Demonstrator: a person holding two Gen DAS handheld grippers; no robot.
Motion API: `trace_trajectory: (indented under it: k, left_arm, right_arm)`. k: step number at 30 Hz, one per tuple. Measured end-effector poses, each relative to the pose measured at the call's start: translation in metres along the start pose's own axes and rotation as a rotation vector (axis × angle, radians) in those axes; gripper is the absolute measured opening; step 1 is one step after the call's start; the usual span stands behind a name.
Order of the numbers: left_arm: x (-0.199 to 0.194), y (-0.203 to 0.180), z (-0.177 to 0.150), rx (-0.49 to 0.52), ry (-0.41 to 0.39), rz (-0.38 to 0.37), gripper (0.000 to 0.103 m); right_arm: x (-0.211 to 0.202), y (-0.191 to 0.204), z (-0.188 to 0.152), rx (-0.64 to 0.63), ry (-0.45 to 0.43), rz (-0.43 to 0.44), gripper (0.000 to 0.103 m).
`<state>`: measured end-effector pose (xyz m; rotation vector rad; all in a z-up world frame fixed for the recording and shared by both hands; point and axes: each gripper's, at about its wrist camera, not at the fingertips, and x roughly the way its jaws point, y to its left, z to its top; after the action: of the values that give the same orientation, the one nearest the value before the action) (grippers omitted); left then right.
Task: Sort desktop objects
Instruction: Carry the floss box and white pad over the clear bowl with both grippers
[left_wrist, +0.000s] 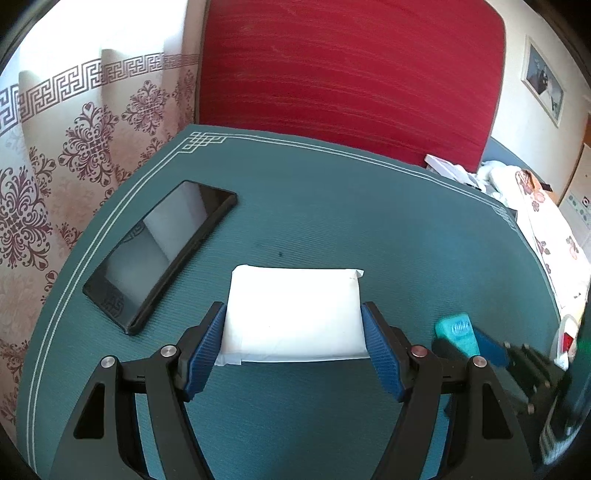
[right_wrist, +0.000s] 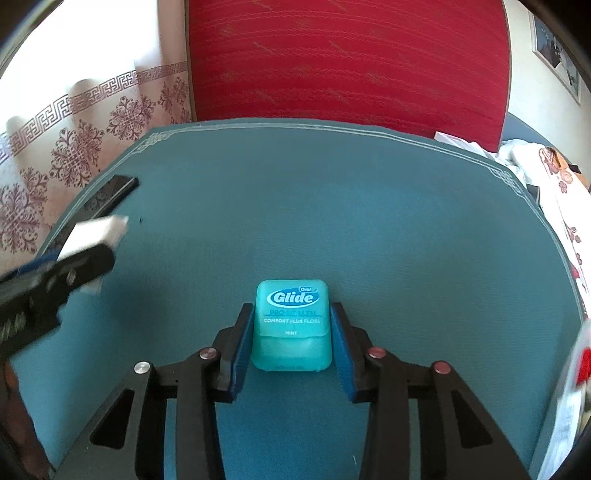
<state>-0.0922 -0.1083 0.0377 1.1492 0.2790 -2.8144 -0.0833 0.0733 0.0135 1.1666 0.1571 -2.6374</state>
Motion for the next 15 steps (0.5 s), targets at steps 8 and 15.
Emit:
trace_trajectory:
  k: [8,15]
  left_arm:
    - [-0.01,-0.023,-0.006,0.058,-0.017,-0.026,0.076]
    - [-0.014,-0.053,-0.018,0.136,-0.013,-0.054,0.075]
  right_arm:
    - [-0.037,-0.013,-0.038,0.05,0.009,0.024,0.044]
    - [-0.08,-0.023,-0.057,0.062,-0.041,0.036,0.044]
